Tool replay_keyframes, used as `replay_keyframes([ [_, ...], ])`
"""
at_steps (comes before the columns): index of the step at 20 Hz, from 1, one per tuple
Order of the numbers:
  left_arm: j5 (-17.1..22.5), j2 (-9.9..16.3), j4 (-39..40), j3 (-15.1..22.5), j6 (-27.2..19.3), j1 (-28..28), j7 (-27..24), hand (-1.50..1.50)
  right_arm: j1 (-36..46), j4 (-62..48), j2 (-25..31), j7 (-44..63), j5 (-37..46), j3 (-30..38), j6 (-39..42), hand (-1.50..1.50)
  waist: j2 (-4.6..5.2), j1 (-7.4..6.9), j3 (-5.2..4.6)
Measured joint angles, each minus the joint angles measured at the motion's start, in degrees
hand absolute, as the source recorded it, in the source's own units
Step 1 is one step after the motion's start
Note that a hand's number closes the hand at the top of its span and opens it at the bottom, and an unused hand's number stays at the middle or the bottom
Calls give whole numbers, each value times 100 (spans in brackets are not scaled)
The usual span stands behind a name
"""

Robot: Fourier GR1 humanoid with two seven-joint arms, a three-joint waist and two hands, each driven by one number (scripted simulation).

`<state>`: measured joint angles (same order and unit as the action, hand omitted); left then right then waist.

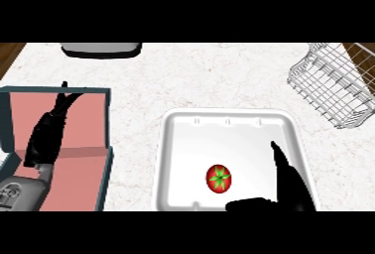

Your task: Pick the tomato from the tray and place it in the tiered basket

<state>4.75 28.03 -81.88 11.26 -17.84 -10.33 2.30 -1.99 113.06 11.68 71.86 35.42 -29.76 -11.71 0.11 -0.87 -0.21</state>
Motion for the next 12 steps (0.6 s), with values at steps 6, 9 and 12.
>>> replay_keyframes([
  [6, -15, -15, 32, -54, 54, 18, 21, 0, 116, -353, -677, -7, 632, -85, 391, -150, -13, 53, 2],
  [9, -30, -20, 50, -81, 62, 11, 30, 0, 105, -435, -893, -15, 968, -86, 615, -150, -18, 74, 2],
  [12, -40, -26, -21, -96, 74, 68, 39, 0, 184, -538, -997, -26, 1205, -47, 807, -150, -20, 57, 4],
])
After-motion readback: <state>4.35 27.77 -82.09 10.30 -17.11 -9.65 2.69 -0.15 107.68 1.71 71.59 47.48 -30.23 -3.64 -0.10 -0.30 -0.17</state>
